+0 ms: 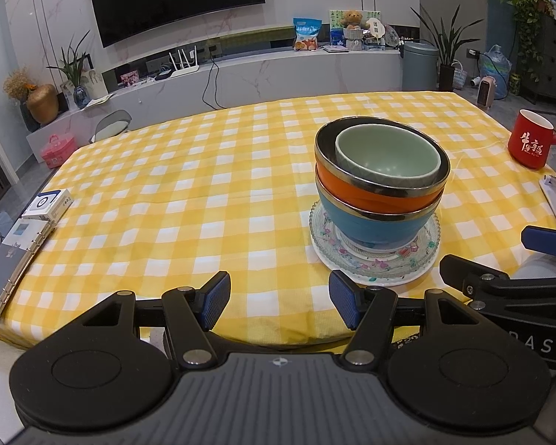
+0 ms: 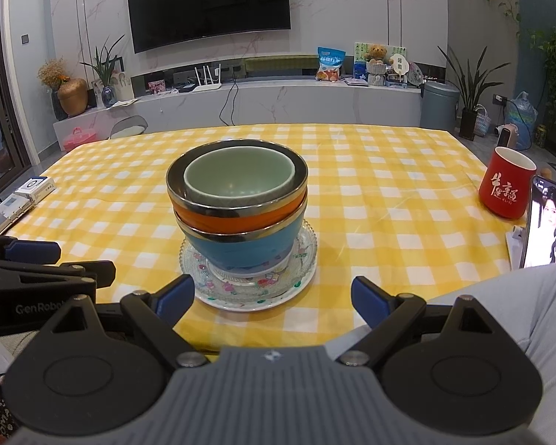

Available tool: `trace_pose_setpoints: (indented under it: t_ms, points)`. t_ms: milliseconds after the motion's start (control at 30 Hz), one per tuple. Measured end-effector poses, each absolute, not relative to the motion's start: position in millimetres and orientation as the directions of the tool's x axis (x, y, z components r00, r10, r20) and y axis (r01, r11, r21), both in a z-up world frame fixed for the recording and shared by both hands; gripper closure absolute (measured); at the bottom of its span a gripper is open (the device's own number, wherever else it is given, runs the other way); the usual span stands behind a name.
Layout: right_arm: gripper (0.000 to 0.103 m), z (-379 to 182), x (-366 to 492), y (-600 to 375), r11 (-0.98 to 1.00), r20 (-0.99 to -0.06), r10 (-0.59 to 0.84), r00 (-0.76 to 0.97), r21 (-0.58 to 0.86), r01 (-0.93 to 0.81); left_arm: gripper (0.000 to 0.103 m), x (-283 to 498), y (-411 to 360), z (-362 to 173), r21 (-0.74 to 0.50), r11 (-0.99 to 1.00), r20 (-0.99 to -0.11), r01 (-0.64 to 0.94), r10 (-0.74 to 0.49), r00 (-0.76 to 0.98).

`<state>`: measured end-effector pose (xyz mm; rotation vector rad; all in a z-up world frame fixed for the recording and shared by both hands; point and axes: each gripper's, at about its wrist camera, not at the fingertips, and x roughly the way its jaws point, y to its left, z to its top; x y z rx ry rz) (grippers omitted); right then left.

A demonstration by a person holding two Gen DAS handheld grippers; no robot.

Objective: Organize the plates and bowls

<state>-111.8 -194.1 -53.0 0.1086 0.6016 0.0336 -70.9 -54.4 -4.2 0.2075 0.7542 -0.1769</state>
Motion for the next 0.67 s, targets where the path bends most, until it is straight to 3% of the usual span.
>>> trace_pose_setpoints:
  t_ms: [667]
  points:
    - [0.013,-53.8,-111.1,-194.5,0.993,-0.572,0.067,0.817,0.118,0.001,0.030,-71.6,-55.5,-1.2,0.123,0.964,-0.688,0.235,-0.088,0.720]
